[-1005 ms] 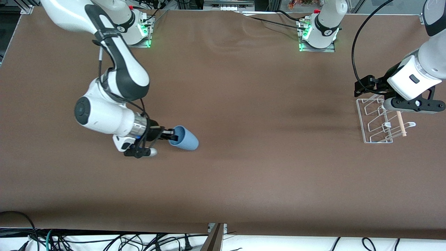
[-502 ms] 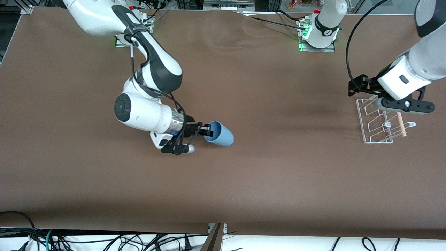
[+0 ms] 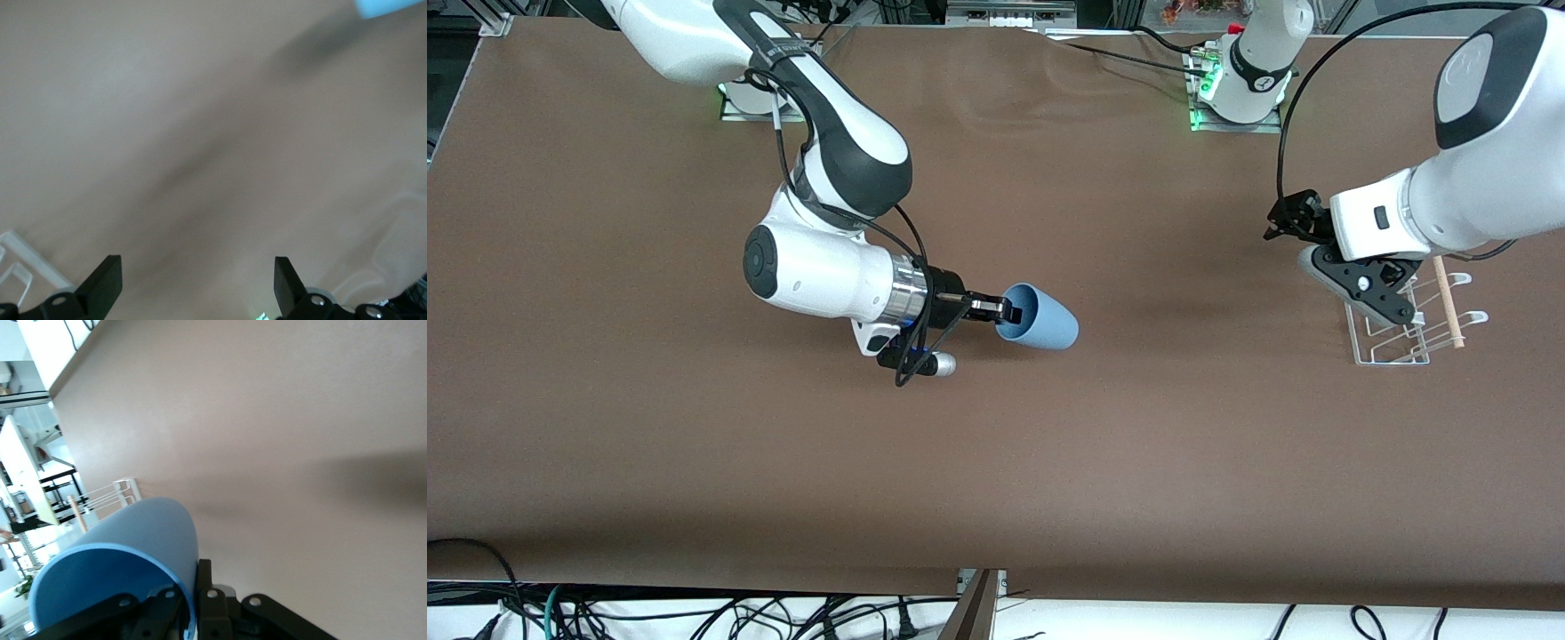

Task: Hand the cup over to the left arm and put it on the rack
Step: 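Hold the cup out while the left gripper reaches toward it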

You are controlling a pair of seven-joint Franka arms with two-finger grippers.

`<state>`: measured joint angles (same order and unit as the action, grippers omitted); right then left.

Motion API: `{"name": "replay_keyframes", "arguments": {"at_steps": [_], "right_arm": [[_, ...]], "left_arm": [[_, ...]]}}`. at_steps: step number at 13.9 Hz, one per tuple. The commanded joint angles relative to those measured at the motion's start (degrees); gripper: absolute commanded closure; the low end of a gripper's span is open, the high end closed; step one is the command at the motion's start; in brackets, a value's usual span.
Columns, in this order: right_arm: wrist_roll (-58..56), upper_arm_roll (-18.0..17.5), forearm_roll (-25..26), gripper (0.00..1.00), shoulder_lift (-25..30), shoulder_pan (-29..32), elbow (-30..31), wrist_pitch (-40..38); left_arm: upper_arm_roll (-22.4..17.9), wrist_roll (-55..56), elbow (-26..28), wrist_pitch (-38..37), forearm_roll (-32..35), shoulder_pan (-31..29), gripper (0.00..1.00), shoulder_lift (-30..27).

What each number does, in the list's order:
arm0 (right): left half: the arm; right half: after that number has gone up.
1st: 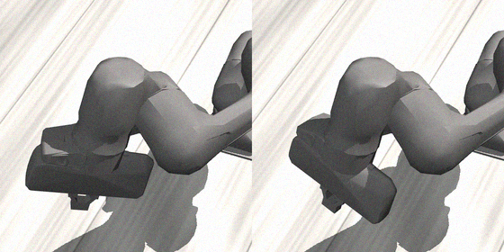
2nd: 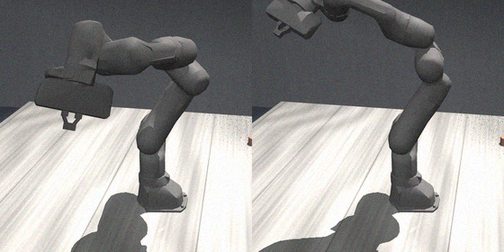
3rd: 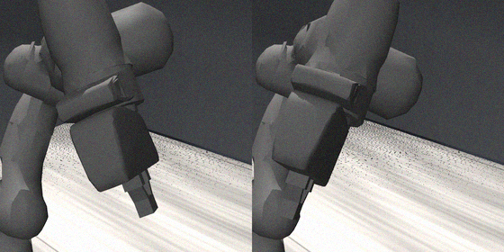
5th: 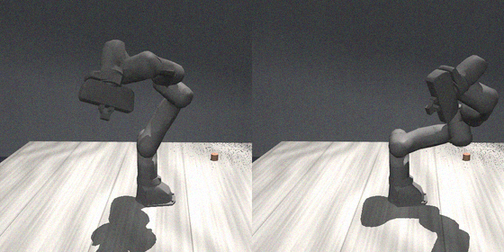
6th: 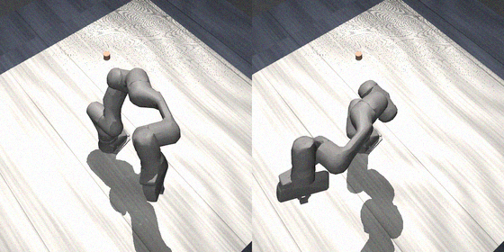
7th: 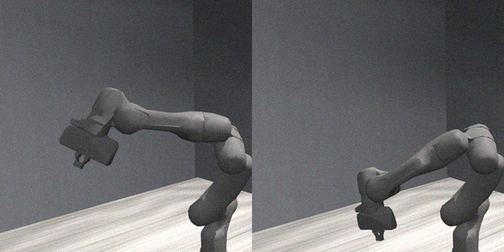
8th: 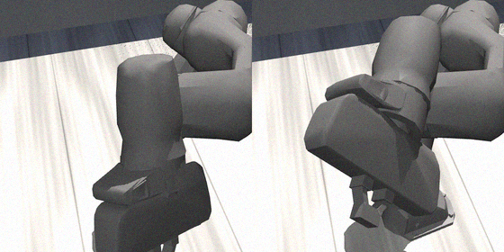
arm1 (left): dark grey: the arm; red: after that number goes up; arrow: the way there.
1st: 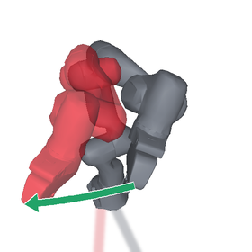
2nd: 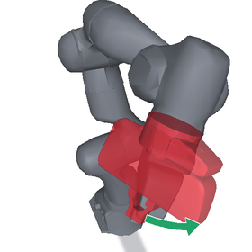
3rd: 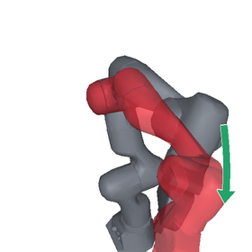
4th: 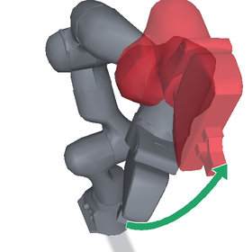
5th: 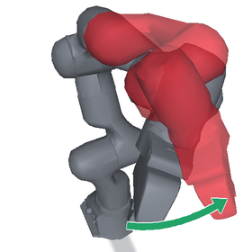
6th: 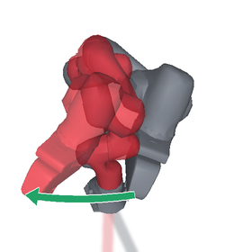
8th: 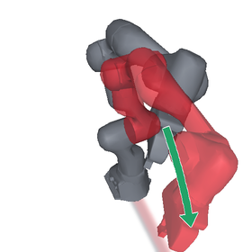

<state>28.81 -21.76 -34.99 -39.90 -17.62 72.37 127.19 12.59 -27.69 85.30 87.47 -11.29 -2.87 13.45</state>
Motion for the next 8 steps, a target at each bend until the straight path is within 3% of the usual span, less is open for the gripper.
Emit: {"name": "replay_keyframes", "arguments": {"at_steps": [1,6,8], "right_arm": [[1.0,-0.6,-1.9,1.0,-0.8,-1.6,-2.4,-0.1],[1.1,-2.7,-2.0,1.0,-0.5,-2.0,-2.8,-0.8],[1.0,-3.9,-2.0,1.0,-0.5,-1.7,-2.8,-0.8]], "left_arm": [[0.1,-11.2,-0.4,3.1,-6.9,0.2,0.0,2.3],[0.1,-28.2,-0.4,8.3,-20.9,0.5,0.0,4.9],[0.2,-36.0,-0.4,10.1,-23.3,1.7,0.0,5.1]]}}
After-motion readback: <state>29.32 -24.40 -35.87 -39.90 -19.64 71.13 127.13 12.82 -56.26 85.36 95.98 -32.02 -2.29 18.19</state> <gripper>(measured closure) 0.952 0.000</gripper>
